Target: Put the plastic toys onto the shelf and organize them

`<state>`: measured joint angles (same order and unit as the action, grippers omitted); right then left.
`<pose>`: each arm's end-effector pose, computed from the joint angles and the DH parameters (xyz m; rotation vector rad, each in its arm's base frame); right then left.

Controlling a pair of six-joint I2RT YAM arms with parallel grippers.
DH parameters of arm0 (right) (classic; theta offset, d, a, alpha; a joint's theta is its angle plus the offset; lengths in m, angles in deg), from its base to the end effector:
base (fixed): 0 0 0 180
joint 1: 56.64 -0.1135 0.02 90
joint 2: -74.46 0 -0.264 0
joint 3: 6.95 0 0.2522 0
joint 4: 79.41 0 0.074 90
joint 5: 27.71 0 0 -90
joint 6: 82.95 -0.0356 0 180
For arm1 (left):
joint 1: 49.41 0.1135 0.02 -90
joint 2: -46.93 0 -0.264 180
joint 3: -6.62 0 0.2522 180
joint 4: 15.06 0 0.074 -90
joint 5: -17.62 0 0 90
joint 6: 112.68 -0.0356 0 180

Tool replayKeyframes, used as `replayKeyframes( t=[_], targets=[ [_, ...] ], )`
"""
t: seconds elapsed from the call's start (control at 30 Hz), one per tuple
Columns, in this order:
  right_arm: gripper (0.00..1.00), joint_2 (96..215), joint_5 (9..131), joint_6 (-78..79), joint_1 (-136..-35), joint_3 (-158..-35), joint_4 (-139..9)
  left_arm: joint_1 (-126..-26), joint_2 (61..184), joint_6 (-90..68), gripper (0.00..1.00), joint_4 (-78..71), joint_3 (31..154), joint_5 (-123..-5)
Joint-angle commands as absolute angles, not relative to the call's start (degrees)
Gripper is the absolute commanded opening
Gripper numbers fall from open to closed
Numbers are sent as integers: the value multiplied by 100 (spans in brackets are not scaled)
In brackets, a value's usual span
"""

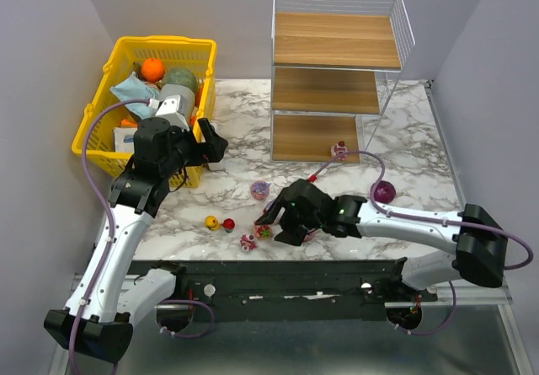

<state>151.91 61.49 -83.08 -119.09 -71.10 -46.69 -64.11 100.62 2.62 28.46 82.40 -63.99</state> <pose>0.1319 0.2517 0.2343 0.6651 2.6672 1.0739 0.1912 -0.0555 0.3812 -0.0846 1.9872 -0.6001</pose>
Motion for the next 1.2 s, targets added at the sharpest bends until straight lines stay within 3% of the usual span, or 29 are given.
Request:
replayKeyframes(
  t=[0.0, 0.23, 0.8, 1.03, 1.17],
  targets=[
    [77, 15593, 5869, -9120, -12009, -6827, -4930, -6435, 9949, 439, 99, 2964, 8042, -6684],
    [68, 16138, 5324, -9605, -12036, -6861, -5184, -6628, 9852, 378, 99, 3034, 8041, -6912],
    [54, 16771, 5402, -9789, -12045, -7134, -5317, -6743, 9852, 290, 99, 3061, 8041, -7159],
    [38, 16912, 5587, -9895, -12044, -7099, -5431, -6743, 9852, 272, 99, 3078, 8033, -7167],
    [36, 16956, 5666, -9930, -12044, -7081, -5510, -6743, 9843, 264, 99, 3070, 8006, -7167]
  ],
)
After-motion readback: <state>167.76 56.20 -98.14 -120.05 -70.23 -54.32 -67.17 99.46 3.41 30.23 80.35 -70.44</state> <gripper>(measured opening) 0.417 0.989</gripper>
